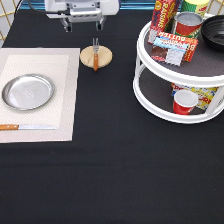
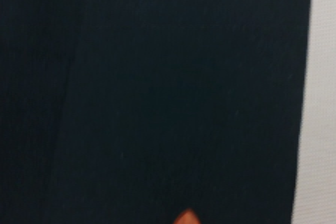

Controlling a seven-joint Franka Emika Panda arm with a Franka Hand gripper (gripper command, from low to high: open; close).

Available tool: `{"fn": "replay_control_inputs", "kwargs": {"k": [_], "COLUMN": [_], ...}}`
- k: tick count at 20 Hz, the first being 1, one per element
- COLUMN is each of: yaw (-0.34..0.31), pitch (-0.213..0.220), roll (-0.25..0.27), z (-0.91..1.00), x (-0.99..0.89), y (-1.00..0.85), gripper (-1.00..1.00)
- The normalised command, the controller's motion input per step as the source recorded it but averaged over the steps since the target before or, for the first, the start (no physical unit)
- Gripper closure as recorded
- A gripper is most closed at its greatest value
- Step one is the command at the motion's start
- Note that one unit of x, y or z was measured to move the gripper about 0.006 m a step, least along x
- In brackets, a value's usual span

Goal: Arrange plate and fork

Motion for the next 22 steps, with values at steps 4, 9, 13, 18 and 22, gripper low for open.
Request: {"fn": "replay_control_inputs", "kwargs": {"k": [4, 9, 13, 18, 22], "yaw": [0.000, 0.000, -0.006, 0.000, -0.001], "pitch": [0.010, 0.000, -0.016, -0.037, -0.066], "roll": [0.025, 0.000, -0.024, -0.005, 0.000], "z": [-0.59, -0.65, -0.63, -0.41, -0.28], "x": [-0.39, -0.32, -0.35, -0.31, -0.30], "y": [-0.04, 0.08, 0.26, 0.28, 0.14], "gripper": [-1.00, -1.00, -1.00, -1.00, -1.00]}}
